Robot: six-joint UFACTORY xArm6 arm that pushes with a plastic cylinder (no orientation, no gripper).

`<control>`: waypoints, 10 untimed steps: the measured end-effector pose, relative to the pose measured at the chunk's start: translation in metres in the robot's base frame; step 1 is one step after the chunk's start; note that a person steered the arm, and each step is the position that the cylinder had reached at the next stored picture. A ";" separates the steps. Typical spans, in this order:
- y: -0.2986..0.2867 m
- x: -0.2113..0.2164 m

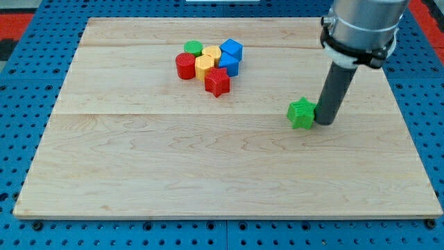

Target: Push the green star into the blue cube

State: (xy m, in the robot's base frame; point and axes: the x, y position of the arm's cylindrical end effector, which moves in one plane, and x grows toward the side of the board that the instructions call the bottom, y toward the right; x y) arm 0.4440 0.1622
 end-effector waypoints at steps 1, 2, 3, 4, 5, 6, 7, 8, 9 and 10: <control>-0.033 -0.022; -0.011 0.011; -0.044 0.057; -0.071 0.044; -0.071 -0.003; -0.069 -0.052; -0.035 -0.053; -0.030 -0.012; 0.003 -0.053; -0.006 -0.087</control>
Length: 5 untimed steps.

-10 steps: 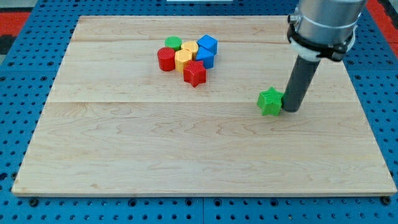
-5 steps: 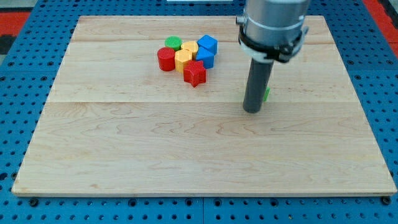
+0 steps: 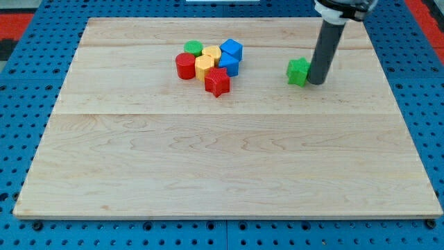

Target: Push the green star into the blue cube

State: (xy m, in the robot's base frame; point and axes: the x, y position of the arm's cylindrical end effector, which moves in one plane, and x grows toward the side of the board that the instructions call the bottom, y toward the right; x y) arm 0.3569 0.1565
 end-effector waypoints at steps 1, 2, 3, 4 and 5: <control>-0.017 -0.030; -0.026 -0.063; -0.017 -0.078; 0.057 -0.042; 0.007 -0.035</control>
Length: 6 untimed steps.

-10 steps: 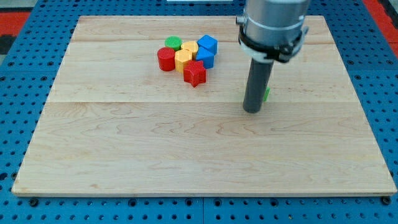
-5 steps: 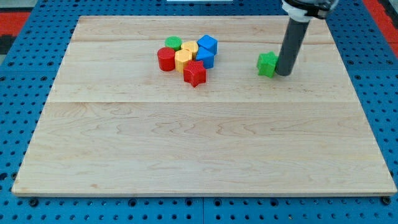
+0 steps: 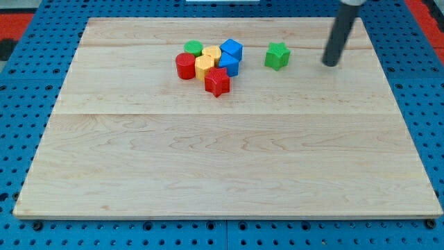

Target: Push the green star into the blue cube

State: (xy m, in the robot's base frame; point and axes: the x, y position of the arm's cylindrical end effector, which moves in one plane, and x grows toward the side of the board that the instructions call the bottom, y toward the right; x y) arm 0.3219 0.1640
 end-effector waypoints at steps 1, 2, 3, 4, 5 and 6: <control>-0.076 -0.023; -0.113 -0.049; -0.106 -0.059; -0.118 -0.069; -0.124 -0.070; -0.158 -0.070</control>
